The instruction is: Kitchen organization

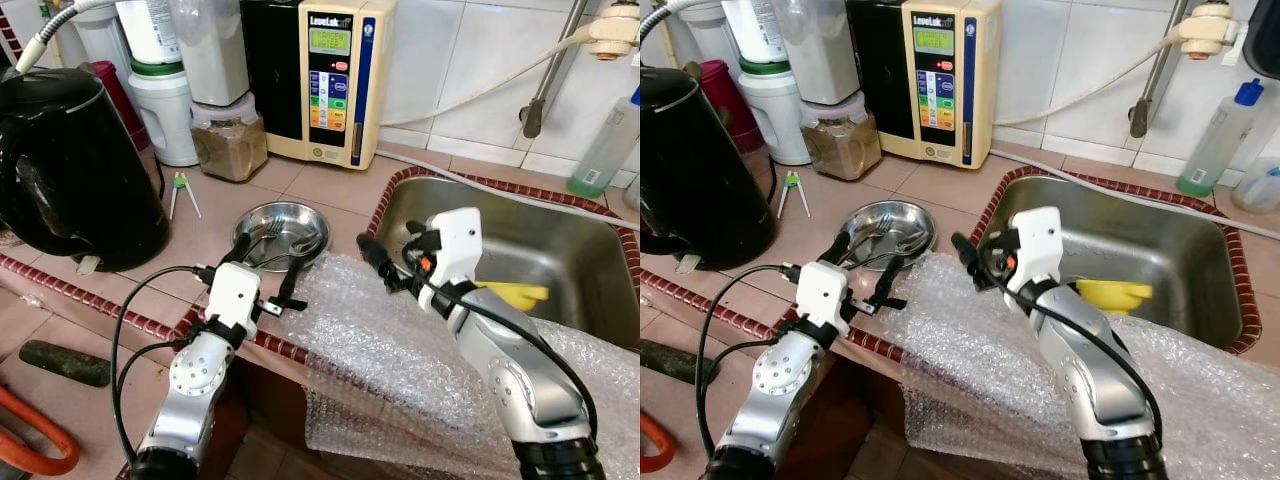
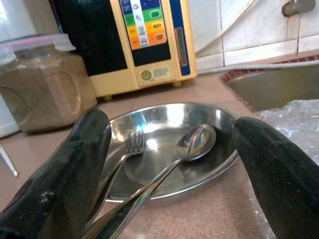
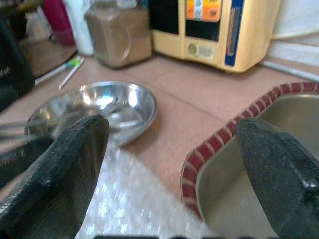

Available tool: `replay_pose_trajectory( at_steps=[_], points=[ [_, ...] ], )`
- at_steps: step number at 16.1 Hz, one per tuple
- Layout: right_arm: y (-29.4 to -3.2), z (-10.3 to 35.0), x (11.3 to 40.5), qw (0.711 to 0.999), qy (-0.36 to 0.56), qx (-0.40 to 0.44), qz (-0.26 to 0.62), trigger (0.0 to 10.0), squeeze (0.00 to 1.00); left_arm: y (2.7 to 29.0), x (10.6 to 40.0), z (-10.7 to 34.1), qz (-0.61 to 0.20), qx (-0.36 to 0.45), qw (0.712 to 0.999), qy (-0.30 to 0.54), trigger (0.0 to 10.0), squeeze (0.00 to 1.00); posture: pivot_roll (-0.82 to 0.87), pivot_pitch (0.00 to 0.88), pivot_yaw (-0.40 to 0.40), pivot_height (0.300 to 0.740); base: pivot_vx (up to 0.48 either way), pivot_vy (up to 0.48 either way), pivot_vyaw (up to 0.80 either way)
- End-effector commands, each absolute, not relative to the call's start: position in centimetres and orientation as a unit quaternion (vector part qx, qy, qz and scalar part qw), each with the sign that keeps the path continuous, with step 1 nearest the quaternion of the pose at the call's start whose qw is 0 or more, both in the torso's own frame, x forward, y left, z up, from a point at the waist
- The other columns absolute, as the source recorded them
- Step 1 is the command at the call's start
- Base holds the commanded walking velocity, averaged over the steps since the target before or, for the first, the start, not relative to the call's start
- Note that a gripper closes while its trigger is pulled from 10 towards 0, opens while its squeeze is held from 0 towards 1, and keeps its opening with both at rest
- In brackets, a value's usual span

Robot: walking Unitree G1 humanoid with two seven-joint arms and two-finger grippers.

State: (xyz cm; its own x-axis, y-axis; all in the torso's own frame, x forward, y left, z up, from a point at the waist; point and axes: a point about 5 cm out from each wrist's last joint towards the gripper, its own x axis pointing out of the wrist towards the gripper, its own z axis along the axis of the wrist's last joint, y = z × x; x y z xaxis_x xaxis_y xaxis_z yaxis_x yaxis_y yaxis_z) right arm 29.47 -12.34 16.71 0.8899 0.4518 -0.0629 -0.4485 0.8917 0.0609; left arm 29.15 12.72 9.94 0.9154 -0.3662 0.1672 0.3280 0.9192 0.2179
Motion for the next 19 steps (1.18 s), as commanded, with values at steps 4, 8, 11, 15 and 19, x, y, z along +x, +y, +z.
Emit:
replay_pose_trajectory(
  at_steps=[4,8,11,15,19],
  points=[
    [-11.9,16.7,28.9,0.968,0.038,0.0,0.247,10.0,1.0,13.2,28.5,9.5,-0.176,0.104,0.974,-0.1,10.0,0.0,-0.06,0.0,0.012,0.74,0.0,0.0,0.0],
    [-11.5,16.7,28.6,0.963,0.04,-0.015,0.265,10.0,1.0,13.6,29.1,9.2,-0.162,0.106,0.978,-0.083,9.3,0.0,-0.06,0.0,0.013,0.74,0.0,0.0,0.0],
    [-11.3,16.6,28.4,0.961,0.04,-0.019,0.274,10.0,1.0,13.8,29.4,9.3,-0.158,0.107,0.978,-0.08,4.0,0.0,-0.06,0.0,0.016,0.74,0.0,0.0,0.0],
    [-11.3,16.6,28.5,0.961,0.039,-0.023,0.273,10.0,1.0,13.8,29.7,9.4,-0.159,0.101,0.979,-0.081,0.0,0.0,-0.06,0.0,0.016,0.74,0.0,0.0,0.0],
    [-11.3,16.6,28.5,0.961,0.038,-0.028,0.272,10.0,1.0,13.1,30.0,9.7,-0.17,0.081,0.979,-0.081,0.0,0.0,-0.06,0.0,0.019,0.74,0.0,0.0,0.0]
  ],
)
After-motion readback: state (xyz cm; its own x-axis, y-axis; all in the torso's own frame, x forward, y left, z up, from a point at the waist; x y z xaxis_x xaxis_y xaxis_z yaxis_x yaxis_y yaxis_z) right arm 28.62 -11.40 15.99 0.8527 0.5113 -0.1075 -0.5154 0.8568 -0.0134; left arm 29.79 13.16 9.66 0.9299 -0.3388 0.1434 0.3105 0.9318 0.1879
